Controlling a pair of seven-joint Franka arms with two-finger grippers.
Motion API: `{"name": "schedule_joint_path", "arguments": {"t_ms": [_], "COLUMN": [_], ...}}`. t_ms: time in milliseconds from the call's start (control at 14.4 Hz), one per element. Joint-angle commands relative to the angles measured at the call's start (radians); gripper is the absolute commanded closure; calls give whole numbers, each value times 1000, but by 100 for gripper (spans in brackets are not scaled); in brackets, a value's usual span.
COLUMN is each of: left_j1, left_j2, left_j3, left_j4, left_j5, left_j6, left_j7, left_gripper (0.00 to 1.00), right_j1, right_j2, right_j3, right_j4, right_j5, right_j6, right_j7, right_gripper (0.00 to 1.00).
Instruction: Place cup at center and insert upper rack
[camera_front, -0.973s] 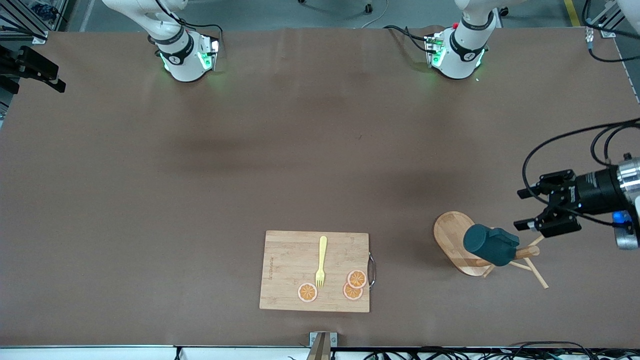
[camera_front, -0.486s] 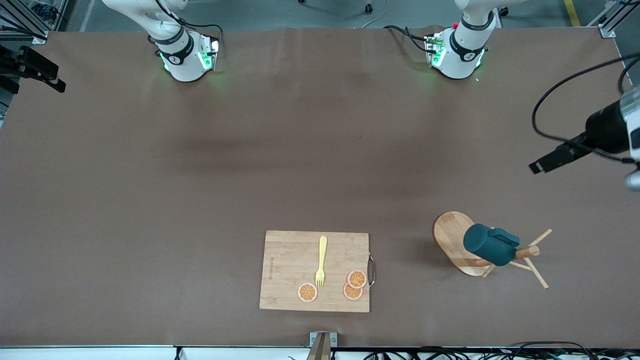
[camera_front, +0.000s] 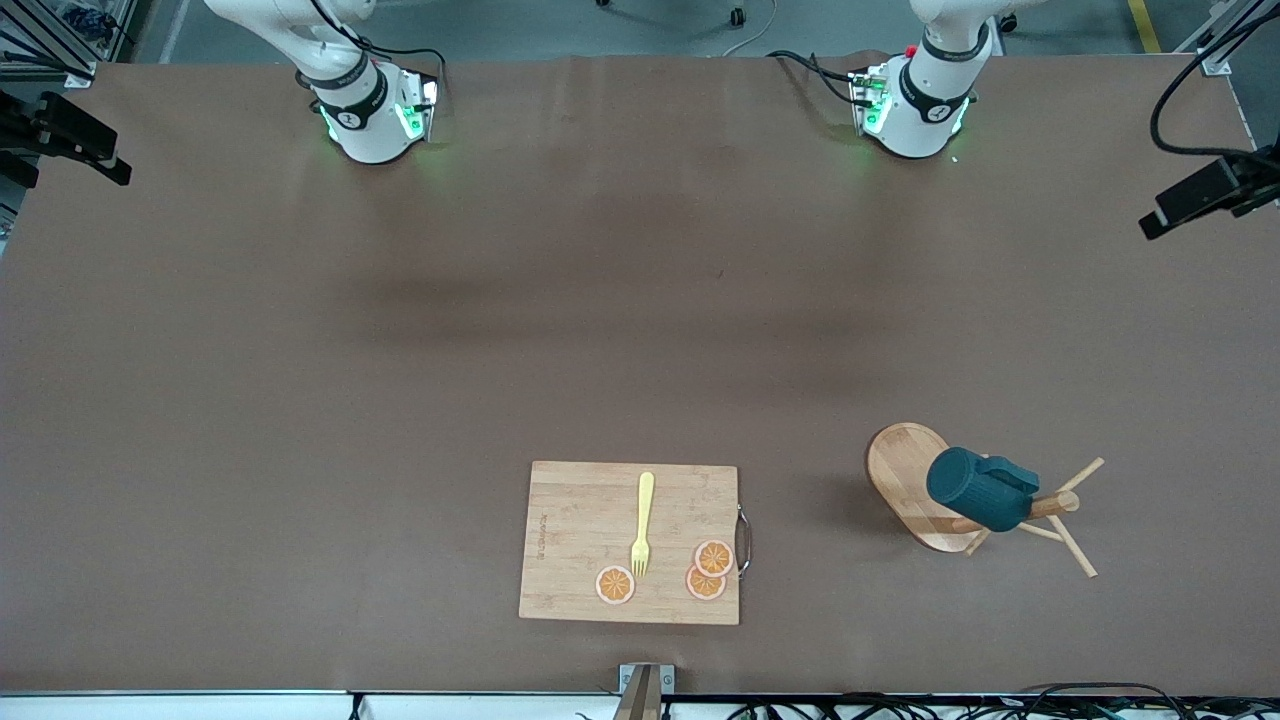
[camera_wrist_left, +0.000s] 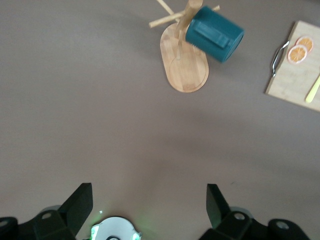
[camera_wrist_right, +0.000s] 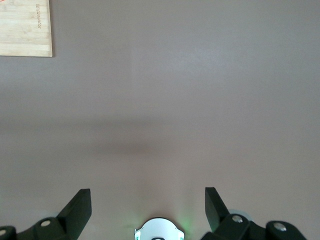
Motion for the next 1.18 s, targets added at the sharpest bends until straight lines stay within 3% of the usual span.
{"name": "schedule_joint_path", "arguments": {"t_ms": [0,208,556,764,1112], "left_j1": [-1,-198,-230,-235,-227], "left_j2": [-81,-127,-208,-240,-234], "left_j3": [19,227,219,159,166], "left_j4": [-125,-241,-440,-456,-422], "left_j5": [5,5,4,15,16], "left_j6": [28,108,270,241,218], "left_j7": [50,53,77,80,169], "left_gripper": [0,0,0,0,0], "right_j1": [0,0,0,0,-1], "right_j2": [-20,-20,-20,-20,-20], "right_j3": [2,2,2,1,1], "right_j4": [-17,-17,-17,-17,-17], "right_j5": [2,2,-4,-6,-7], "right_j6": [8,8,12,12,12], "right_j7": [5,5,4,4,-13], "right_gripper": [0,0,0,0,0]}}
